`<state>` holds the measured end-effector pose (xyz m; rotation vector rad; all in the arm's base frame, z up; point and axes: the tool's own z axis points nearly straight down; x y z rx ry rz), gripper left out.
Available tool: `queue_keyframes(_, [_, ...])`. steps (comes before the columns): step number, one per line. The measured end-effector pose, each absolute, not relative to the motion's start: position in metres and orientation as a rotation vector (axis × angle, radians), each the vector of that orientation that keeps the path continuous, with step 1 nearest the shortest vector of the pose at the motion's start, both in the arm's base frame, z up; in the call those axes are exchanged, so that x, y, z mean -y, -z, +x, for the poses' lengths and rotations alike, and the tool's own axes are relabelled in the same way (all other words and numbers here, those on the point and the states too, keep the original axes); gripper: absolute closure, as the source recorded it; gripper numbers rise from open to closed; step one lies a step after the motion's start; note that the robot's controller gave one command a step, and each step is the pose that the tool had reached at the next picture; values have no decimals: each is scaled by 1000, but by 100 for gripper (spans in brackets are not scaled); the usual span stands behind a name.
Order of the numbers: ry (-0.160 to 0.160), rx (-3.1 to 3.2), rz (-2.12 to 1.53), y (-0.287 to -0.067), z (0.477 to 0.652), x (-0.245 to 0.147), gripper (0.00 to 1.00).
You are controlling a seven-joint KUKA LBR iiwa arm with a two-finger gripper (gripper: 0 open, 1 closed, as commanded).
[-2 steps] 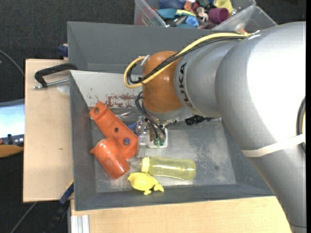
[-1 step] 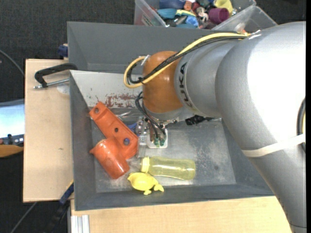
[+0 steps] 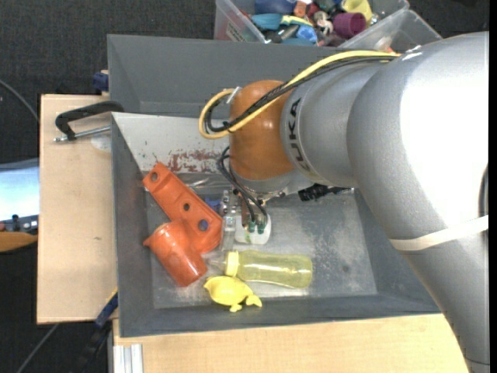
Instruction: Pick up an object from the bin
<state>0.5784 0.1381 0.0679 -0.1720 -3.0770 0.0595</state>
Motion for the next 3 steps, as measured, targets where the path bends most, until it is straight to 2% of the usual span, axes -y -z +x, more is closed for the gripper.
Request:
queue_keyframes(2, [-61, 3080, -174, -90, 580, -137, 100])
queue_keyframes(3, [-63, 3078, -174, -90, 579, -137, 100])
